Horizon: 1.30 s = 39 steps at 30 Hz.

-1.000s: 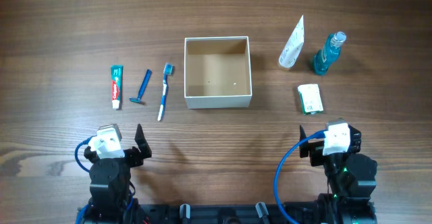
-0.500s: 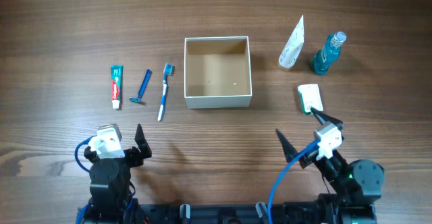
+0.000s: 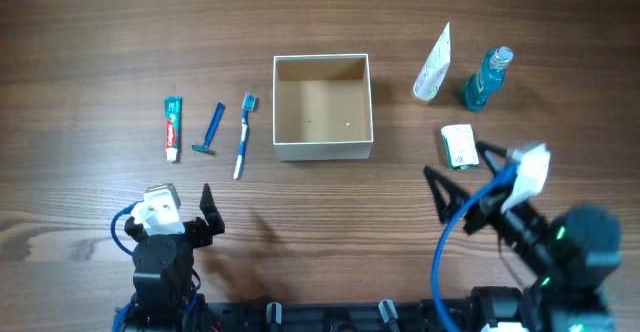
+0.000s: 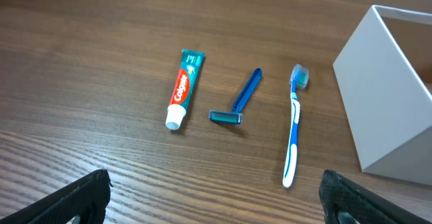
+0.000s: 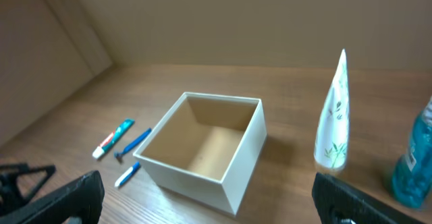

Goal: Pack container
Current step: 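Reach the right gripper to the blue mouthwash bottle and grasp it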

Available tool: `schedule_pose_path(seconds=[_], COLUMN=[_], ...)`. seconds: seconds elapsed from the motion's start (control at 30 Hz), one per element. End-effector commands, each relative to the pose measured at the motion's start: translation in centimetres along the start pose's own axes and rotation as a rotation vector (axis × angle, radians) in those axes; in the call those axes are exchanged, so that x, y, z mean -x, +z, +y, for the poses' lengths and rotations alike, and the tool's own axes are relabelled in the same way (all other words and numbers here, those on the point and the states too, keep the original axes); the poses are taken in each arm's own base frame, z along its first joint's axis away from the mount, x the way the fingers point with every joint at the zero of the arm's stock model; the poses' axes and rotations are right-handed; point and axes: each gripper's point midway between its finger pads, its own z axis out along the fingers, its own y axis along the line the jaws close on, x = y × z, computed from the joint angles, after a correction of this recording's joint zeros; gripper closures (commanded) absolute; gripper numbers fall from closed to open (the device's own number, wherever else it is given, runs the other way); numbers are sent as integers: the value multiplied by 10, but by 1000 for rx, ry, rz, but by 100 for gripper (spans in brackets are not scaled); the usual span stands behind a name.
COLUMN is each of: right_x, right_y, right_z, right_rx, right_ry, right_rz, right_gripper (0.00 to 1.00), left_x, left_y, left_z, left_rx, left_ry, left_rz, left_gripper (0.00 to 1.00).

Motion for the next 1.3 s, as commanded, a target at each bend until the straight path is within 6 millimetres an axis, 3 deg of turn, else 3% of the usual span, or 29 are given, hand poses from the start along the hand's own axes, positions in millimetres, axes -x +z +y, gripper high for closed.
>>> schedule_pose_path(seconds=[0.0, 0.1, 0.27, 0.43, 0.6, 0.73, 0.97, 1.27], right_x=[44, 61, 82, 99, 101, 91, 39, -14], right_y=[8, 14, 27, 35, 56, 79, 109, 145], right_z=[-6, -7, -16, -72, -122, -156, -215, -231], right_rx=[-40, -23, -48, -351, -540, -628, -689, -565], right_ry=[-46, -164, -61, 68, 77, 114, 225, 356], right_rz=[93, 196, 275, 339, 465, 549, 694, 808], right_gripper=[0, 0, 0, 0, 0, 0, 5, 8], left_x=[-3, -3, -3, -3, -3, -3, -3, -3], left_y=[1, 1, 1, 1, 1, 1, 1, 1], left_z=[-1, -1, -1, -1, -1, -1, -1, -1], left_rx=[-10, -10, -10, -10, -10, -10, -10, -10], left_ry=[-5, -5, -5, -5, -5, -5, -4, -5], left_rz=[5, 5, 5, 5, 5, 5, 5, 5], left_gripper=[0, 0, 0, 0, 0, 0, 0, 0])
